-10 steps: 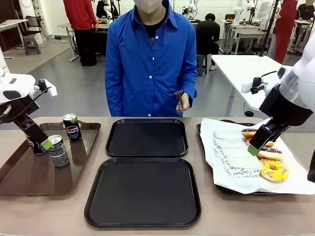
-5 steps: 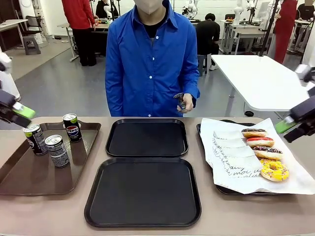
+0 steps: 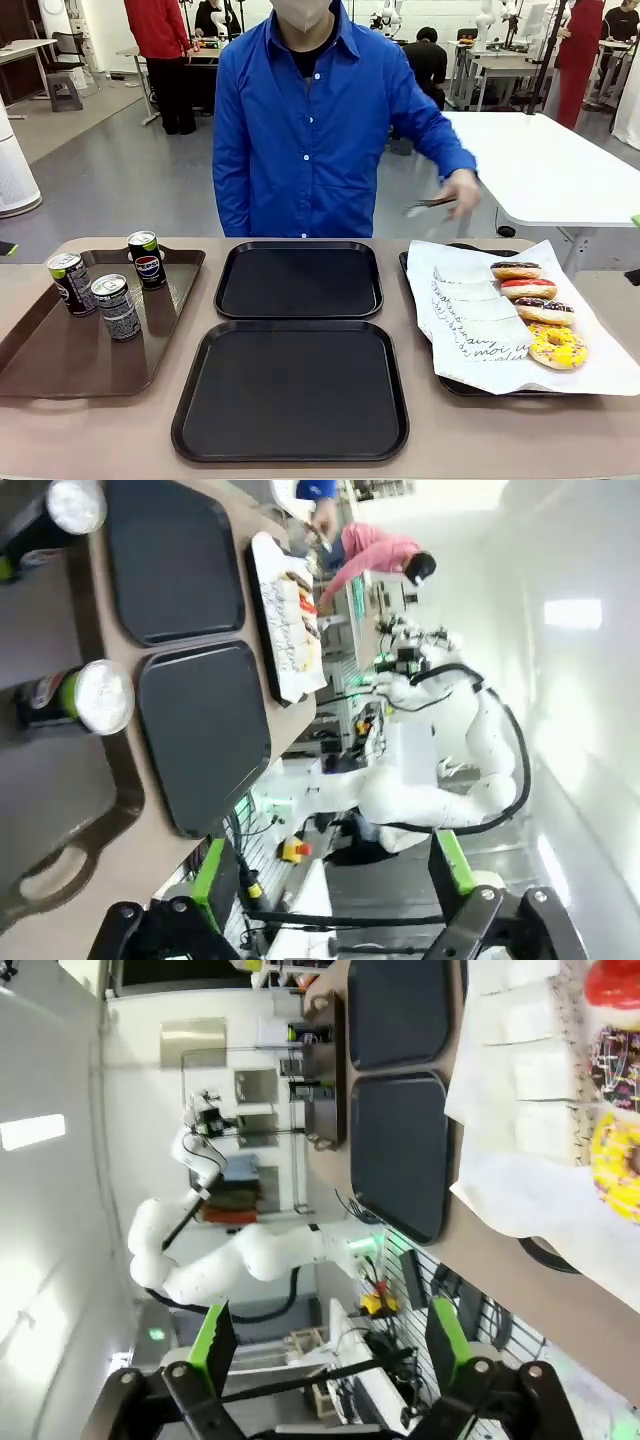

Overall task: Set up donuts and drinks on trays.
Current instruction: Pick up one Pepsi coke and place it on the Flat Tray.

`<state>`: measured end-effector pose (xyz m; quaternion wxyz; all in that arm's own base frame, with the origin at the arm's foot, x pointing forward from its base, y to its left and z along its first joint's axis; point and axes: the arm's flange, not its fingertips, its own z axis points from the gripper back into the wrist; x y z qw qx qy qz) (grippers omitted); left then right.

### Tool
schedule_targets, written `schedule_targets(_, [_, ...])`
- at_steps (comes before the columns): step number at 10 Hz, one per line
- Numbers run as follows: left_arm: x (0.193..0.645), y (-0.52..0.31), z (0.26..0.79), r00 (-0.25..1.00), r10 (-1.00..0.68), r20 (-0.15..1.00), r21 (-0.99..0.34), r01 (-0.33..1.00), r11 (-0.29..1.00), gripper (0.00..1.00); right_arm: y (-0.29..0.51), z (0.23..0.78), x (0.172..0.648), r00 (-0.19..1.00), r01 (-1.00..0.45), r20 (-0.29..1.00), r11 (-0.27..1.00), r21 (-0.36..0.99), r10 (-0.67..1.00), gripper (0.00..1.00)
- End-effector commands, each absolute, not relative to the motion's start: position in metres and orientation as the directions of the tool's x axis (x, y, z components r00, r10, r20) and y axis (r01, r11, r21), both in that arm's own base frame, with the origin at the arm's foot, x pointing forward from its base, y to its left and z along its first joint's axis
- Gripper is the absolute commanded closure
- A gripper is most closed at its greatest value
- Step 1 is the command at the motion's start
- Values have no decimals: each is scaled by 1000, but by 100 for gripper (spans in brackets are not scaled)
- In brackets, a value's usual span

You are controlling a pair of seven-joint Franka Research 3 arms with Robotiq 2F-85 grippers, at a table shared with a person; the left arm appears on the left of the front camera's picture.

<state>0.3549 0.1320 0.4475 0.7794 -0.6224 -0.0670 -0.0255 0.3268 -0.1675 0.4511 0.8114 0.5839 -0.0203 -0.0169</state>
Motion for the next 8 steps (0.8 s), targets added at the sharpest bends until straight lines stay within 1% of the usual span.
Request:
schedule_targets(1, [365, 155, 445, 992, 65, 105, -971, 88, 223, 0, -201, 451, 317, 991, -25, 62, 283, 959, -122, 0])
schedule_targets(2, [360, 173, 438, 991, 104, 87, -976, 64, 210, 0, -222, 449, 306, 983, -70, 115, 283, 957, -145, 0])
schedule_targets(3, [356, 186, 436, 989, 128, 75, -977, 48, 206, 0, -236, 447, 295, 980, -83, 129, 277, 957, -152, 0])
schedule_targets(5, [349, 204, 435, 986, 160, 54, -970, 14, 241, 0, -256, 448, 277, 974, -84, 140, 286, 955, -180, 0])
schedule_targets(6, [347, 207, 437, 984, 171, 57, -964, 10, 267, 0, -261, 449, 273, 971, -85, 143, 286, 955, -190, 0])
schedule_targets(7, [342, 203, 443, 983, 162, 89, -956, 39, 290, 0, -251, 456, 276, 968, -105, 168, 313, 944, -184, 0])
schedule_targets(8, [347, 208, 433, 983, 175, 54, -971, 11, 237, 0, -256, 450, 271, 968, -67, 131, 285, 956, -212, 0])
